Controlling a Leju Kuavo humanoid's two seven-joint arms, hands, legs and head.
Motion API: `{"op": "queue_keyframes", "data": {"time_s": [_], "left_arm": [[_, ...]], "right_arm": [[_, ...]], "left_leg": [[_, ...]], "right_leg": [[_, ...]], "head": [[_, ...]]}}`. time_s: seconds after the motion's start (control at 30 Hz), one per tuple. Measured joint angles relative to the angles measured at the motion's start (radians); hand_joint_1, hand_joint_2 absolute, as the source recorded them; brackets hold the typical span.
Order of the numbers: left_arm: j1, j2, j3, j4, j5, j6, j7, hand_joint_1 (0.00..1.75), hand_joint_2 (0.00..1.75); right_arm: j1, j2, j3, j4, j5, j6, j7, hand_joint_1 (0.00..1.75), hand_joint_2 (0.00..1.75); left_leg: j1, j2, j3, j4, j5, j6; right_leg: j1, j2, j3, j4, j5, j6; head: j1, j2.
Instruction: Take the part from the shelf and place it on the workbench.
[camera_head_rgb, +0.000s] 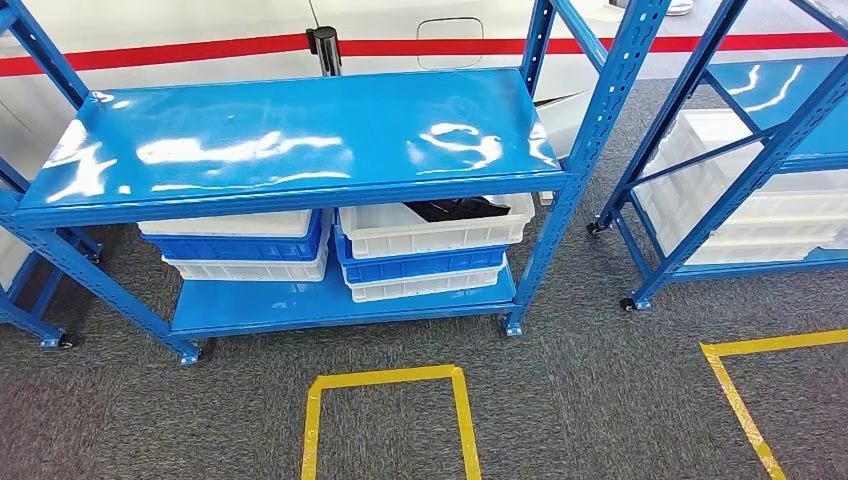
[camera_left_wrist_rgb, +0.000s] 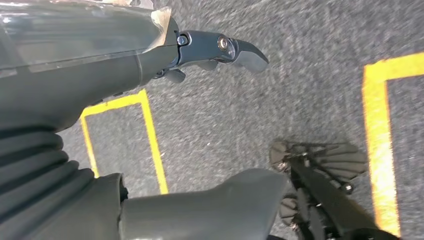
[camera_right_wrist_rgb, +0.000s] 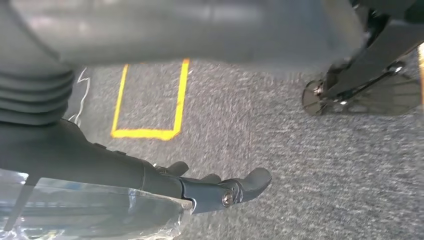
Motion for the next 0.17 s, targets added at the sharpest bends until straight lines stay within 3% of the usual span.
{"op": "queue_keyframes", "data": {"time_s": [0.17], "left_arm": [[0.022, 0.016, -0.079, -0.023, 0.092, -0.031, 0.054, 0.0, 0.0]], "right_arm": [[0.021, -0.004, 0.013, -0.025, -0.073, 0.027, -0.036, 0.0, 0.0]], "left_leg": [[0.0, 0.0, 0.0, 0.0, 0.0, 0.0]], "right_leg": [[0.0, 0.0, -0.001, 0.0, 0.0, 0.0]], "head": [[0.0, 0.0]]}}
